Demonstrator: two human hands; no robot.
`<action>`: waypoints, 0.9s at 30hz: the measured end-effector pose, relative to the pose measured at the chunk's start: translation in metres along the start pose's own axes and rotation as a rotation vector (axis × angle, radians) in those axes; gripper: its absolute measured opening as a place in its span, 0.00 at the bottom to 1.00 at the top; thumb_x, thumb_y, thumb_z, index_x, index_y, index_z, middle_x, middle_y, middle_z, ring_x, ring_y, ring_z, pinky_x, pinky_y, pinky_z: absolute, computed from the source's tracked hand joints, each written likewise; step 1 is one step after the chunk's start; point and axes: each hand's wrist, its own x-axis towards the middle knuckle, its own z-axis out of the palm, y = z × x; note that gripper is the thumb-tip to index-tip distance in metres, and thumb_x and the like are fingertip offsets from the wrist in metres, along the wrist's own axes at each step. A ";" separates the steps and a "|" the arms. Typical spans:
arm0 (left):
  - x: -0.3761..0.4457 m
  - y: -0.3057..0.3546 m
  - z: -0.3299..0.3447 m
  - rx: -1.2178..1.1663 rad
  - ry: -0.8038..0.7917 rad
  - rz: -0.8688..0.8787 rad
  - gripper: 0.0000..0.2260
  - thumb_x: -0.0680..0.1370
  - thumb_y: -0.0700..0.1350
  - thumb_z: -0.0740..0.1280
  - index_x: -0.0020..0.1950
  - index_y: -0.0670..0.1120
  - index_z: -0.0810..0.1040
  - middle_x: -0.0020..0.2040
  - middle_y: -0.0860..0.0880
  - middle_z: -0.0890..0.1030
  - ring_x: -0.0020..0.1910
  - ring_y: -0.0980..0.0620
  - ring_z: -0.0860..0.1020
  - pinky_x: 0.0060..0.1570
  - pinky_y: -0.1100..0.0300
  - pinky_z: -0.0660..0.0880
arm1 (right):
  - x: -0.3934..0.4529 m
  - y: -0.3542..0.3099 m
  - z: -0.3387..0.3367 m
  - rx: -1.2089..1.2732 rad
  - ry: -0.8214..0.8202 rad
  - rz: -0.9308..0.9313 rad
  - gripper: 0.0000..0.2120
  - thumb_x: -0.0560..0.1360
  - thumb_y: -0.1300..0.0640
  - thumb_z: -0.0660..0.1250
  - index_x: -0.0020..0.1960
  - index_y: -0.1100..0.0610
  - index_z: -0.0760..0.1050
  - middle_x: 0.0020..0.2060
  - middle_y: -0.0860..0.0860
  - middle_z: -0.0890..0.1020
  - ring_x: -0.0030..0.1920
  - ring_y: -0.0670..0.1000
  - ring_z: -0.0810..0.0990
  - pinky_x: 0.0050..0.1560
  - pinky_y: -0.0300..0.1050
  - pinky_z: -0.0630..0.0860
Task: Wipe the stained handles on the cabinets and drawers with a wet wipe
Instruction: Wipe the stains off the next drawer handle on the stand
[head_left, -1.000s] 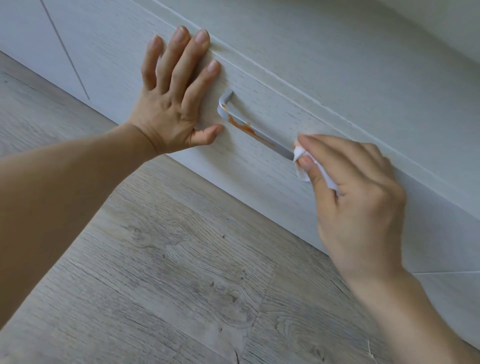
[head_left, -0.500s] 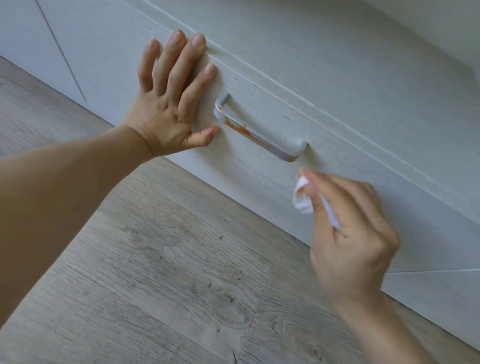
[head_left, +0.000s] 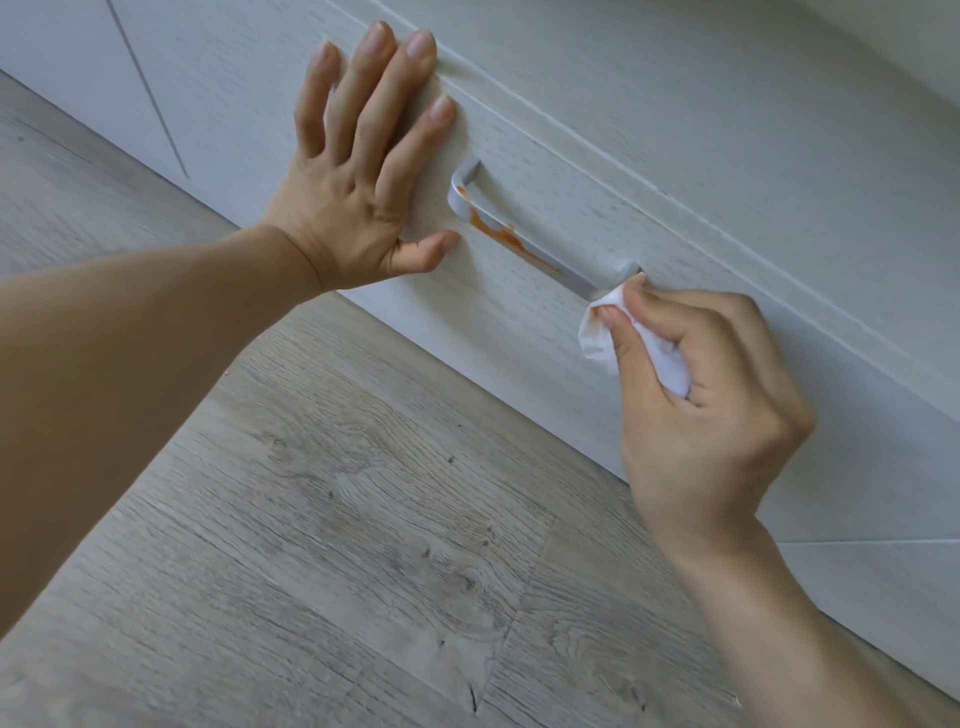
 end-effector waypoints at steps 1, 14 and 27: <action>0.001 0.000 0.000 0.001 -0.001 0.001 0.37 0.77 0.64 0.52 0.78 0.47 0.39 0.69 0.34 0.55 0.69 0.35 0.51 0.73 0.49 0.40 | 0.000 0.003 0.000 -0.011 -0.015 -0.002 0.02 0.73 0.68 0.71 0.45 0.67 0.81 0.39 0.58 0.82 0.41 0.51 0.80 0.51 0.30 0.72; 0.002 0.001 -0.001 0.013 -0.030 -0.016 0.33 0.77 0.63 0.51 0.73 0.43 0.50 0.69 0.34 0.56 0.68 0.33 0.55 0.73 0.49 0.41 | 0.013 0.001 0.011 -0.055 -0.043 -0.231 0.04 0.76 0.64 0.70 0.49 0.64 0.82 0.43 0.56 0.84 0.41 0.57 0.79 0.44 0.49 0.74; 0.002 0.002 -0.002 0.035 -0.003 -0.022 0.34 0.77 0.63 0.51 0.77 0.46 0.45 0.69 0.35 0.55 0.76 0.49 0.38 0.73 0.49 0.40 | 0.022 -0.008 0.023 -0.019 -0.003 -0.256 0.02 0.74 0.66 0.72 0.43 0.62 0.83 0.38 0.53 0.84 0.38 0.55 0.81 0.41 0.46 0.72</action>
